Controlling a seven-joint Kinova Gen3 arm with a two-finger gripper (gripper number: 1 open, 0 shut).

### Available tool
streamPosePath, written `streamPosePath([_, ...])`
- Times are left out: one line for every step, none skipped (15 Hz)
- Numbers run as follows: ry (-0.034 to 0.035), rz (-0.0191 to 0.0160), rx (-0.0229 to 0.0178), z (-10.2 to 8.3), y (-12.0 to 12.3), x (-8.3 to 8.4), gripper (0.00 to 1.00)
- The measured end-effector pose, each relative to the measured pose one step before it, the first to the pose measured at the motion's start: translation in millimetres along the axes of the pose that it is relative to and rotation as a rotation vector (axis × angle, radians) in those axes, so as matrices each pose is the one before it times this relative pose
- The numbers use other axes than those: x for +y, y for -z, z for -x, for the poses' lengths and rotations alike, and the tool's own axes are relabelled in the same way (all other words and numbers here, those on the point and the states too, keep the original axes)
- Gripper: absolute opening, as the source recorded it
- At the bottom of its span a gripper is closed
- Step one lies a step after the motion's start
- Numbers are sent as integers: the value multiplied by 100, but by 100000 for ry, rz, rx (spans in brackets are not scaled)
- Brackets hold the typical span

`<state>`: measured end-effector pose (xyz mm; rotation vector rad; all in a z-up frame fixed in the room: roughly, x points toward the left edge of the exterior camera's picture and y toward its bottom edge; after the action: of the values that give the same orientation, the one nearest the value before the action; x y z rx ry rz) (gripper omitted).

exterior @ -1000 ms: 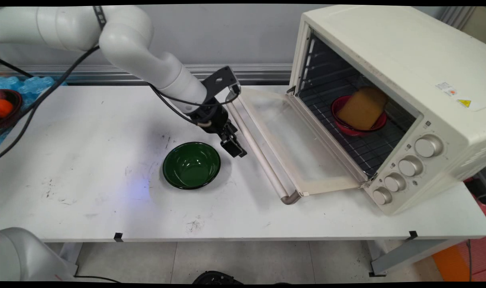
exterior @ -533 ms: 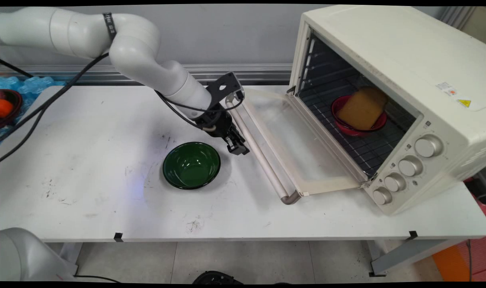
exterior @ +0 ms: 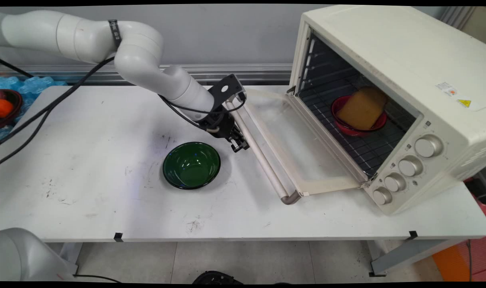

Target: Close the oven

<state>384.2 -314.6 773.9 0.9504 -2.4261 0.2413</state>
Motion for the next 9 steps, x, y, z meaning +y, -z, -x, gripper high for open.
streamPosePath([245, -161, 514, -41, -130, -14, 0])
streamPosePath([241, -206, 591, -53, -129, -22, 0])
streamPosePath([186, -228, 632, -90, -117, -37, 0])
streamPosePath([150, -214, 526, -77, -80, -29, 0])
streamPosePath([153, -259, 622, -82, -72, -39, 0])
streamPosePath([9, -115, 529, -103, -59, -15, 0])
streamPosePath([23, -99, 429, -80, -34, -13, 0])
streamPosePath([-80, -102, 447, -99, -24, -14, 0])
streamPosePath([-133, -143, 730, -162, 0, -31, 0])
